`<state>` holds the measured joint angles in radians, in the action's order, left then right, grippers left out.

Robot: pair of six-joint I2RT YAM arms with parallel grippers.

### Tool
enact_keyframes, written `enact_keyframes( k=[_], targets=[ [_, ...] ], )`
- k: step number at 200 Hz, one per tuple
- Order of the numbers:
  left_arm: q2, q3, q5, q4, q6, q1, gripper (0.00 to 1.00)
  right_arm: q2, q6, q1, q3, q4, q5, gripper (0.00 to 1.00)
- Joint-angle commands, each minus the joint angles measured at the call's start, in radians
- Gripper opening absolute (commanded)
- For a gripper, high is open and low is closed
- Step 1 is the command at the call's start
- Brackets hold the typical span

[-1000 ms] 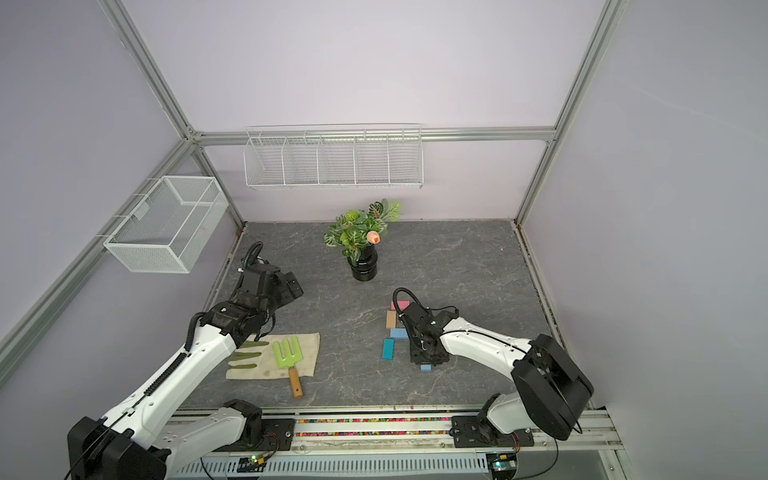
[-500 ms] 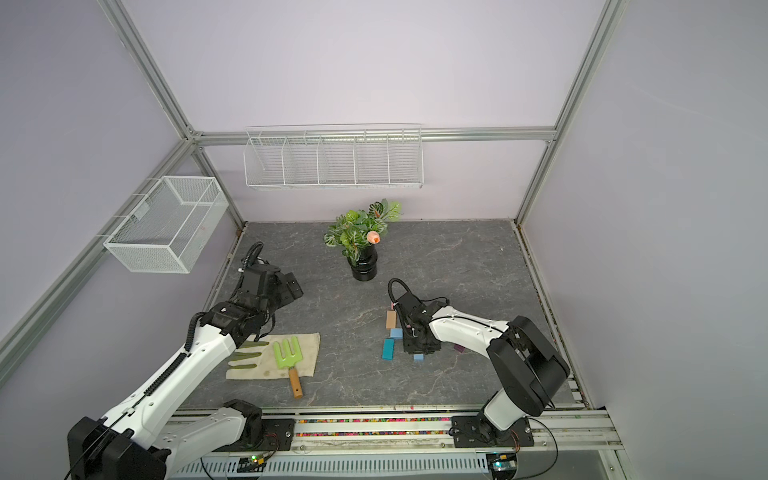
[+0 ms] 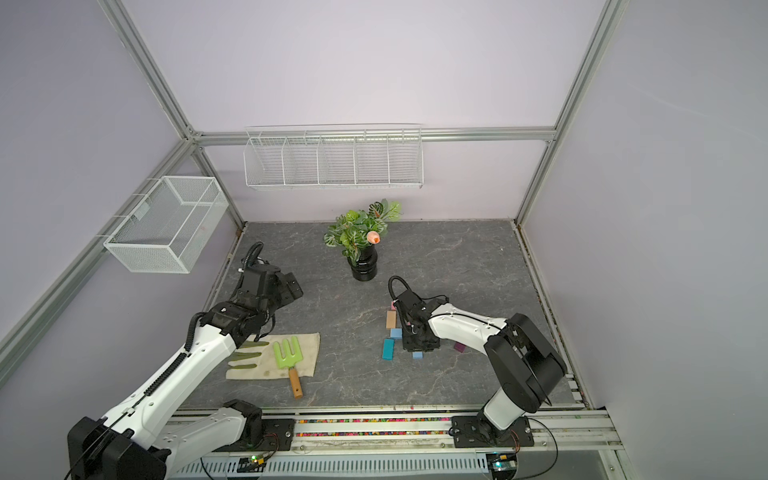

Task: Assemble the number 8 with building blocks
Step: Assemble the building block at the center of the board.

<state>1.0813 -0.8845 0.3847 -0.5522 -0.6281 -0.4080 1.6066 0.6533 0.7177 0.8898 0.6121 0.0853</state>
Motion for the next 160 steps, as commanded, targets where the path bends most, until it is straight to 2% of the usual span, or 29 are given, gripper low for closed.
enact_keyframes(
  k=[1,48,85,160],
  targets=[
    [0.006,-0.017,0.007,-0.004,-0.010,-0.004,1.00,0.046,-0.018,-0.009,0.016,-0.048,-0.011,0.17],
    [0.005,-0.019,0.008,-0.004,-0.009,-0.004,1.00,0.058,-0.018,-0.009,0.029,-0.034,-0.003,0.23],
    [0.003,-0.016,0.009,-0.005,-0.009,-0.004,1.00,0.034,-0.012,-0.009,0.017,-0.025,0.011,0.38],
    [0.000,-0.017,0.009,-0.009,-0.007,-0.004,1.00,-0.005,-0.011,-0.009,0.017,-0.007,0.019,0.47]
  ],
)
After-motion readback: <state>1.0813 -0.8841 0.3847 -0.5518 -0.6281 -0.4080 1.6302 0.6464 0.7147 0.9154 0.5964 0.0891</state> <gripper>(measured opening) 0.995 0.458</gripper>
